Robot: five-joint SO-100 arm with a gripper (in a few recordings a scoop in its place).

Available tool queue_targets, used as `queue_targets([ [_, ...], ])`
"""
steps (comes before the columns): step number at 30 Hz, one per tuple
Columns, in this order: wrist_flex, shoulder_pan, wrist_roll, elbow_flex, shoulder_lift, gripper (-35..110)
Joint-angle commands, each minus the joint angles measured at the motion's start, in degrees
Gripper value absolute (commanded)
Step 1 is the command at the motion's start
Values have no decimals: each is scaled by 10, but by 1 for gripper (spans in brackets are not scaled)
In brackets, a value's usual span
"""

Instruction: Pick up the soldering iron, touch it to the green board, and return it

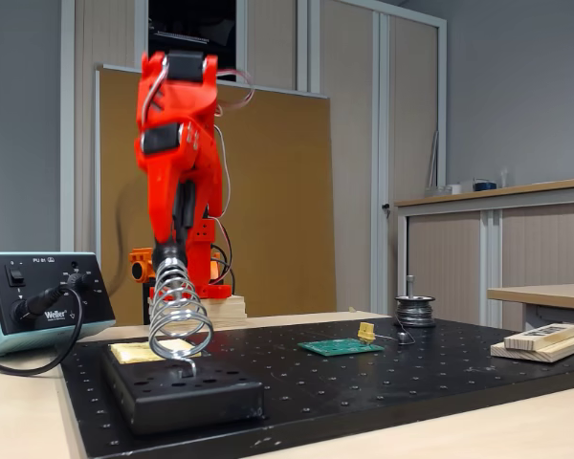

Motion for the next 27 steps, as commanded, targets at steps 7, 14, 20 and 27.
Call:
queue_targets([
  [7,3,-17,-14,-43,-29,8],
  [14,-14,-25,-30,-4,11,8],
  [20,-40,-46,-47,108,128,1],
  [27,-82,-66,-29,288,300,0],
])
